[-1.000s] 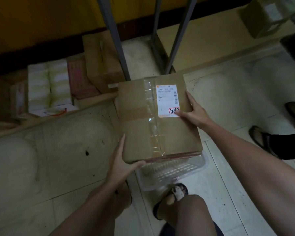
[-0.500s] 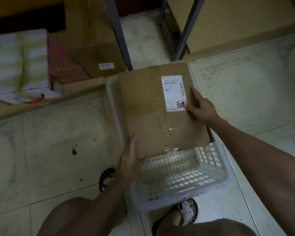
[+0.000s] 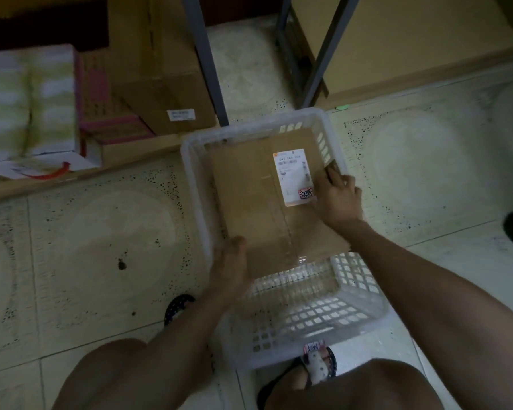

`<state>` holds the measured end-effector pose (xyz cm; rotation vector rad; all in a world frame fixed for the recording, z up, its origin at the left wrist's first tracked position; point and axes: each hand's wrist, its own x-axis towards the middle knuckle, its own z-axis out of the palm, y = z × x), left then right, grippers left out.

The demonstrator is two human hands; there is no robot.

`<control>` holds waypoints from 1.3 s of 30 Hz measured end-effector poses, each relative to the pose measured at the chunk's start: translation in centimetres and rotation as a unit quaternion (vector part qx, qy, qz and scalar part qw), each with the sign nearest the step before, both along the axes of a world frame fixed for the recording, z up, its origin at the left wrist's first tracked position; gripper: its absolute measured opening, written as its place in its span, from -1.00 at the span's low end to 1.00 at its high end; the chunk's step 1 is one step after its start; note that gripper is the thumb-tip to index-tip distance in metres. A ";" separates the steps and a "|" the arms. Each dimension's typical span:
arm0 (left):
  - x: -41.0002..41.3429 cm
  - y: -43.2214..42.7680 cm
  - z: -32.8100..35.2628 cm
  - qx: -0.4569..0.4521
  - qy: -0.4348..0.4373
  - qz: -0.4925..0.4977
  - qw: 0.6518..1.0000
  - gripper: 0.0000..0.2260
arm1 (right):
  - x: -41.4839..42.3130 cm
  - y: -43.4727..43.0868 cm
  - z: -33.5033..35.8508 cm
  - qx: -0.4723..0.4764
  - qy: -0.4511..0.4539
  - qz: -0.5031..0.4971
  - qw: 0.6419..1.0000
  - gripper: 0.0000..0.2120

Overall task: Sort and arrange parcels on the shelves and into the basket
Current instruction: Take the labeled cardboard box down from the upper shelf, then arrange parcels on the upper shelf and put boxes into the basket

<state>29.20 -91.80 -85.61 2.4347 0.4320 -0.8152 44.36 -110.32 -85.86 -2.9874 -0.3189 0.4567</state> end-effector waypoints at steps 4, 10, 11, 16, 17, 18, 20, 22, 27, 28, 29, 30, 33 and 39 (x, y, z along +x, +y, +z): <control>1.2 4.5 8.9 0.059 -0.090 -0.001 0.994 -0.58 | -0.1 3.0 8.2 0.081 0.042 0.036 0.995 -0.38; 1.3 18.7 28.0 0.140 -0.207 0.093 0.964 -0.53 | 4.2 14.3 29.5 0.252 -0.045 0.125 0.959 -0.42; 0.9 20.7 31.5 0.149 -0.220 0.126 0.956 -0.55 | 4.2 16.7 33.1 0.263 -0.048 0.151 0.952 -0.42; -3.1 28.4 48.2 0.224 -0.297 0.231 0.899 -0.53 | 0.6 29.2 48.7 0.299 -0.055 0.304 0.903 -0.42; -4.3 29.7 51.2 0.236 -0.310 0.246 0.887 -0.54 | -0.7 31.5 51.4 0.307 -0.061 0.337 0.888 -0.43; -5.9 30.9 53.9 0.245 -0.320 0.258 0.878 -0.57 | -2.1 33.7 54.1 0.319 -0.069 0.367 0.871 -0.43; -9.5 32.8 58.8 0.266 -0.334 0.273 0.862 -0.62 | -5.0 37.4 59.3 0.355 -0.079 0.417 0.833 -0.43; -13.2 34.3 63.3 0.287 -0.348 0.298 0.841 -0.64 | -7.8 40.4 64.2 0.372 -0.084 0.459 0.802 -0.44; -21.3 36.0 73.0 0.320 -0.353 0.401 0.782 -0.60 | -14.1 46.0 74.4 0.379 -0.120 0.539 0.742 -0.43; -22.7 36.5 74.6 0.329 -0.358 0.415 0.769 -0.58 | -15.3 47.1 76.1 0.383 -0.128 0.551 0.730 -0.42; -24.0 37.1 76.0 0.336 -0.366 0.426 0.756 -0.58 | -16.5 48.2 77.8 0.390 -0.136 0.560 0.719 -0.41; -25.1 37.8 77.4 0.342 -0.375 0.434 0.744 -0.57 | -17.6 49.4 79.3 0.399 -0.143 0.564 0.709 -0.40; -27.8 40.7 80.9 0.349 -0.391 0.442 0.728 -0.57 | -20.8 53.4 83.2 0.428 -0.160 0.558 0.692 -0.40; -30.8 50.2 84.7 0.350 -0.417 0.396 0.739 -0.55 | -24.2 64.0 87.5 0.453 -0.182 0.526 0.696 -0.40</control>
